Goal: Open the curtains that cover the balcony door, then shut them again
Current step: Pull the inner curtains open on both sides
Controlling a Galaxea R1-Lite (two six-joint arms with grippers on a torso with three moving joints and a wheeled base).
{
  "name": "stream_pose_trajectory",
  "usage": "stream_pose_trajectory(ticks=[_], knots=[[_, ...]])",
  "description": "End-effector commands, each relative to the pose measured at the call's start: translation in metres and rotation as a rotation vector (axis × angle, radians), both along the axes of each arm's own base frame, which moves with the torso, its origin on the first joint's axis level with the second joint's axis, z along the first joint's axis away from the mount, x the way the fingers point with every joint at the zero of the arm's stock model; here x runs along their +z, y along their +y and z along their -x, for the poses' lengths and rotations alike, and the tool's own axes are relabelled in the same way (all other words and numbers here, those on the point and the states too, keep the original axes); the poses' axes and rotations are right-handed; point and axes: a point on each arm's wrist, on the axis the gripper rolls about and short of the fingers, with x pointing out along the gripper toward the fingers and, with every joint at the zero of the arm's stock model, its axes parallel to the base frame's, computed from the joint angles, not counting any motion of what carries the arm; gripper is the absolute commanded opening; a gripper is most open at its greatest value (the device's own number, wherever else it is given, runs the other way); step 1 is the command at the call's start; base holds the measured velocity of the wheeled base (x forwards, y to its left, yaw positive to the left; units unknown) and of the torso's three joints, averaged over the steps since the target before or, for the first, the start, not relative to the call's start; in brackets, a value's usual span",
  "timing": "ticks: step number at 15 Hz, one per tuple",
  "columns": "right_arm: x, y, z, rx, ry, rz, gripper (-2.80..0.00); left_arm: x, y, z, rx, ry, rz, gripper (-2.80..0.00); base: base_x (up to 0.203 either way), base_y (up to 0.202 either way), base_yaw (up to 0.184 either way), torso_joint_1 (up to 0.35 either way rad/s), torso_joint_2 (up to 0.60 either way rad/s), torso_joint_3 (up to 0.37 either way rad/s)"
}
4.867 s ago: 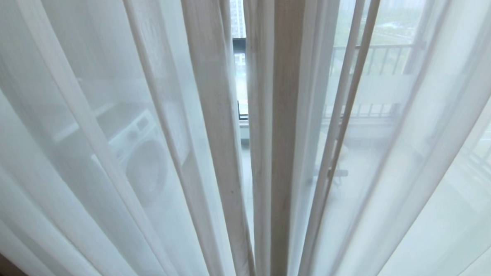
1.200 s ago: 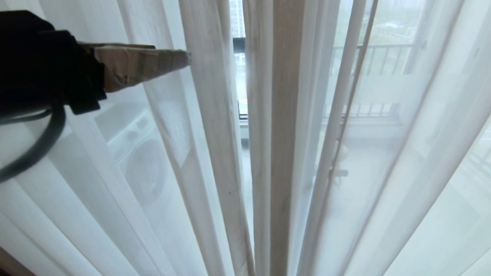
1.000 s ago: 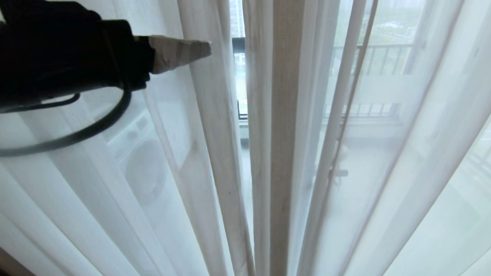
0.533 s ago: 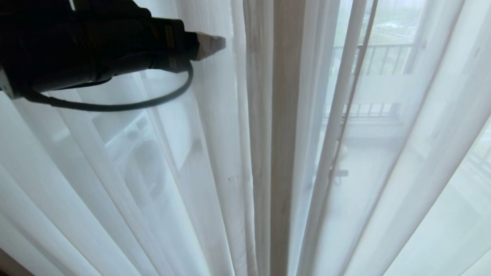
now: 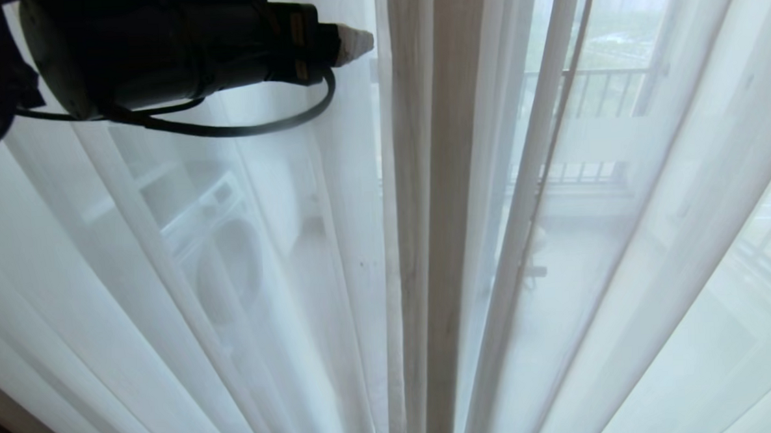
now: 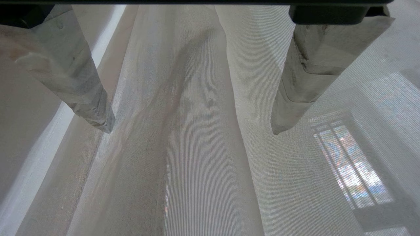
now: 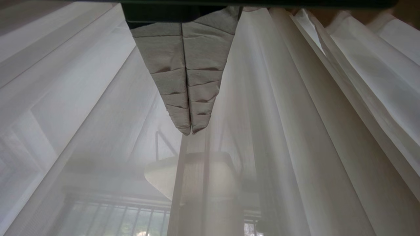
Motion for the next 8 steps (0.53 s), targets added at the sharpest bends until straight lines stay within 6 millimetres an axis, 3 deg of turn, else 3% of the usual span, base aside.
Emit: stream_pose_trajectory(ticks=[1,5,6,8], knots=[[0.0,0.0,0.0,0.001,0.0,0.001,-2.8,-0.002,-0.0072,-0.0089,0.004,0.002,-0.003,0.0,0.0,0.0,0.0,0.0,0.0,0.0],[0.0,0.0,0.0,0.001,0.0,0.001,-2.8,-0.0049,-0.0087,-0.0124,0.037,0.008,-0.007,0.0,0.0,0.0,0.0,0.0,0.0,0.0],[0.0,0.0,0.0,0.001,0.0,0.001,-2.8,-0.0057,-0.009,-0.0133,0.038,0.01,-0.008,-2.8,0.0,0.0,0.0,0.0,0.0,0.0],[0.0,0.0,0.0,0.001,0.0,0.001,-2.8,-0.0057,-0.0089,-0.0146,0.042,0.009,-0.011,-2.8,0.0,0.0,0.0,0.0,0.0,0.0]])
